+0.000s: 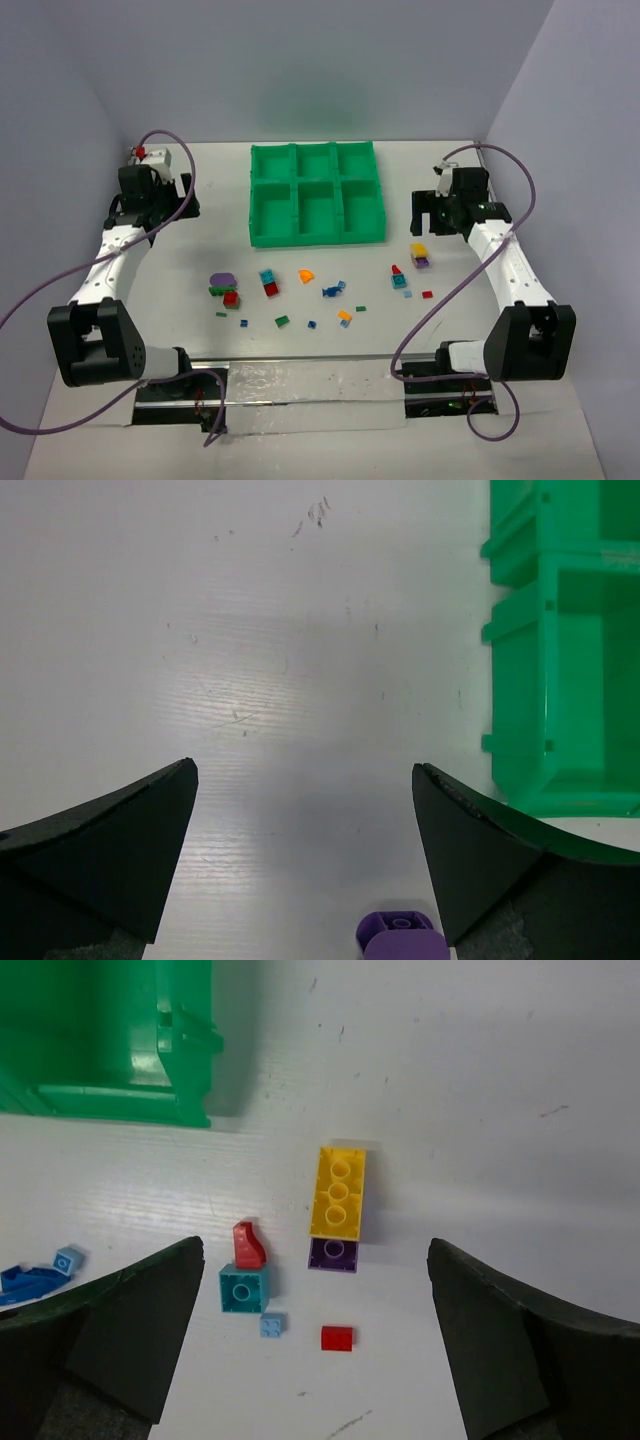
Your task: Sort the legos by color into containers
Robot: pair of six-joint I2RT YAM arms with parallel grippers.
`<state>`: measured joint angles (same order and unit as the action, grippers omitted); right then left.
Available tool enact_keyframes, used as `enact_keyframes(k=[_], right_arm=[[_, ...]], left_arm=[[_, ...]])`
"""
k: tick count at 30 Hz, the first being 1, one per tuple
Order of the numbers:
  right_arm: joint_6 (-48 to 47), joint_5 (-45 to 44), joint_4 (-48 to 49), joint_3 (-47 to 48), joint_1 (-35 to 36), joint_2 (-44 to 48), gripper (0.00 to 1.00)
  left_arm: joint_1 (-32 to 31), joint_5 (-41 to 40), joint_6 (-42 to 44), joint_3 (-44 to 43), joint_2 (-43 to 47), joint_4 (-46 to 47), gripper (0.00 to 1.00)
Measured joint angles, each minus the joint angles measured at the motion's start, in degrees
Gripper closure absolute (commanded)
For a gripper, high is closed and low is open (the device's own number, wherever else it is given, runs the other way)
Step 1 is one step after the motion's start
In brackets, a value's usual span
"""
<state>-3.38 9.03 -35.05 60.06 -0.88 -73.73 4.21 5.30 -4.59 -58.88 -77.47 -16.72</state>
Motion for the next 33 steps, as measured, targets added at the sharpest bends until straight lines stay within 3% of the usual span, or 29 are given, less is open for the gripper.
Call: enact_keyframes(k=[18,33], right_arm=[[-7.2,-3.6,-22.2,14.0,0.7,-19.7,0.21],[-7.4,-4.8,-26.6,22.0,2.0,-31.3,0.27]], left_arm=[[-1.2,-2.3,1.2,0.6,0.0,0.6,0.01],[-1.5,-4.0,0.5,0.7,-0.2,0.7,0.01]])
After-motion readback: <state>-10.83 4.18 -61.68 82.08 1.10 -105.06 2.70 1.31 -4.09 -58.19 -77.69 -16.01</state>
